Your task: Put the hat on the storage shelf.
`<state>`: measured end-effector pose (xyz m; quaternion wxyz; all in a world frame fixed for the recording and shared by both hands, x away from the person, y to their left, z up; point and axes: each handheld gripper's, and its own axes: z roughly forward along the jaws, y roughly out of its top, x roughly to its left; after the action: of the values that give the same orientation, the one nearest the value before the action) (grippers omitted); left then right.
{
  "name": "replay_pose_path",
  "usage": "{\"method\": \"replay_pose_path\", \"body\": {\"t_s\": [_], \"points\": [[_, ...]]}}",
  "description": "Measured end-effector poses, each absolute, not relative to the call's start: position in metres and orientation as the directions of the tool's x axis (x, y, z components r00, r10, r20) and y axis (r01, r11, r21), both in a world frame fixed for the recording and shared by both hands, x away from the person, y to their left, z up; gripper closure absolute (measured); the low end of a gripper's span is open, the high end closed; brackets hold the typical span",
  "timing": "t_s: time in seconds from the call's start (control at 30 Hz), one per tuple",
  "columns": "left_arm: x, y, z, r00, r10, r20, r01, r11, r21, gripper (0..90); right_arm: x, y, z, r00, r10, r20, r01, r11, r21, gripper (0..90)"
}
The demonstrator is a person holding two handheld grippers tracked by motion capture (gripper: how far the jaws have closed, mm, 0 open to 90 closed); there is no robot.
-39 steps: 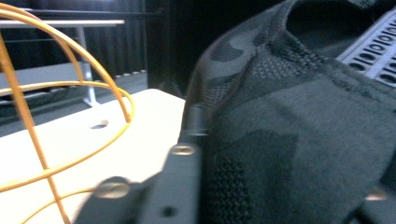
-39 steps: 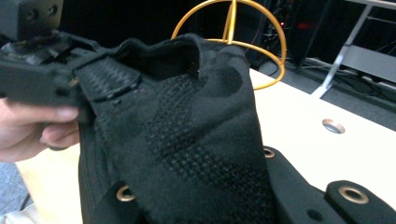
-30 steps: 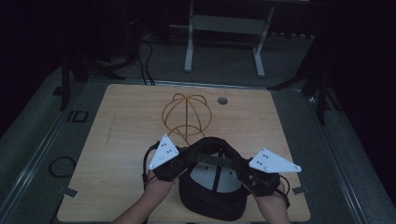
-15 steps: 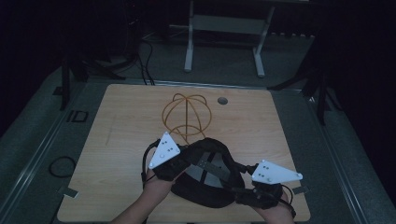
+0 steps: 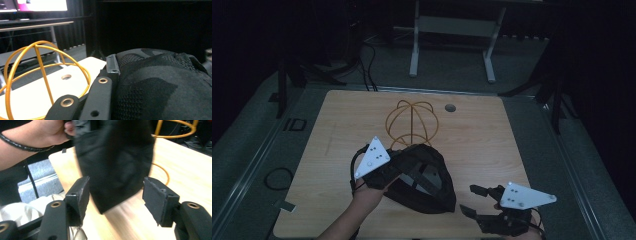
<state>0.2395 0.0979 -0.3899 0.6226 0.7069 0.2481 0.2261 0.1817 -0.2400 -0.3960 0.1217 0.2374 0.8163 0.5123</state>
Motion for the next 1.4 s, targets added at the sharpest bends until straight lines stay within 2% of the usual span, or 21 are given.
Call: {"method": "replay_pose_path", "body": {"t_s": [0.13,0.3,0.33,0.4,0.53,0.57,0.63,0.67,0.7,0.73,0.8,0.97,1.1,1.17,1.2,1.23,1.4], "points": [[0.241,0.108,-0.386,0.822,0.569,0.028,0.029,-0.092,0.995,89.9,0.186,-0.248,-0.392,-0.849,0.528,0.030,0.250,0.351,0.902,40.7],[0.244,0.119,-0.383,0.905,0.422,0.044,-0.020,-0.060,0.998,89.8,0.194,-0.252,-0.386,-0.854,0.521,-0.011,0.212,0.367,0.906,44.7],[0.246,0.122,-0.382,0.934,0.355,0.035,-0.017,-0.053,0.998,89.8,0.197,-0.250,-0.384,-0.866,0.501,-0.015,0.206,0.382,0.901,49.1],[0.246,0.123,-0.382,0.941,0.335,0.040,-0.025,-0.050,0.998,89.8,0.198,-0.248,-0.384,-0.870,0.492,-0.028,0.192,0.391,0.900,49.1],[0.250,0.125,-0.382,0.970,0.241,0.019,-0.008,-0.046,0.999,89.8,0.197,-0.237,-0.382,-0.907,0.412,-0.089,0.094,0.404,0.910,48.0],[0.251,0.126,-0.384,0.981,0.193,0.009,-0.003,-0.031,1.000,89.8,0.196,-0.234,-0.381,-0.911,0.400,-0.098,0.078,0.401,0.913,48.0],[0.252,0.126,-0.384,0.986,0.167,0.002,0.004,-0.032,0.999,89.8,0.196,-0.232,-0.381,-0.916,0.386,-0.109,0.058,0.398,0.915,48.1],[0.253,0.124,-0.385,0.992,0.127,-0.010,0.013,-0.022,1.000,89.8,0.194,-0.227,-0.379,-0.926,0.350,-0.141,0.009,0.395,0.918,48.0],[0.253,0.124,-0.385,0.992,0.127,-0.010,0.013,-0.022,1.000,89.8,0.193,-0.224,-0.379,-0.930,0.334,-0.156,-0.013,0.394,0.919,48.0],[0.253,0.122,-0.387,0.997,0.072,-0.017,0.018,-0.014,1.000,89.8,0.192,-0.221,-0.378,-0.932,0.318,-0.173,-0.038,0.390,0.920,48.0],[0.252,0.118,-0.388,0.999,0.025,-0.021,0.021,-0.016,1.000,89.8,0.191,-0.215,-0.376,-0.937,0.286,-0.201,-0.077,0.391,0.917,48.0],[0.250,0.109,-0.388,1.000,-0.015,-0.015,0.015,-0.016,1.000,89.8,0.186,-0.201,-0.374,-0.946,0.196,-0.259,-0.163,0.405,0.900,45.7],[0.252,0.106,-0.387,1.000,-0.017,-0.019,0.019,-0.011,1.000,89.8,0.184,-0.196,-0.375,-0.940,0.191,-0.283,-0.183,0.418,0.890,46.6],[0.253,0.106,-0.387,1.000,-0.004,-0.020,0.020,-0.006,1.000,89.8,0.184,-0.196,-0.376,-0.938,0.192,-0.290,-0.189,0.418,0.889,53.2],[0.255,0.106,-0.387,1.000,-0.013,-0.027,0.027,-0.002,1.000,89.8,0.184,-0.197,-0.378,-0.936,0.185,-0.299,-0.202,0.413,0.888,61.1],[0.255,0.105,-0.387,1.000,-0.007,-0.025,0.025,-0.005,1.000,89.8,0.184,-0.197,-0.378,-0.936,0.185,-0.299,-0.202,0.413,0.888,61.1],[0.258,0.100,-0.390,0.999,-0.003,-0.035,0.035,-0.029,0.999,89.7,0.185,-0.195,-0.380,-0.937,0.170,-0.306,-0.206,0.437,0.875,79.8]]}}
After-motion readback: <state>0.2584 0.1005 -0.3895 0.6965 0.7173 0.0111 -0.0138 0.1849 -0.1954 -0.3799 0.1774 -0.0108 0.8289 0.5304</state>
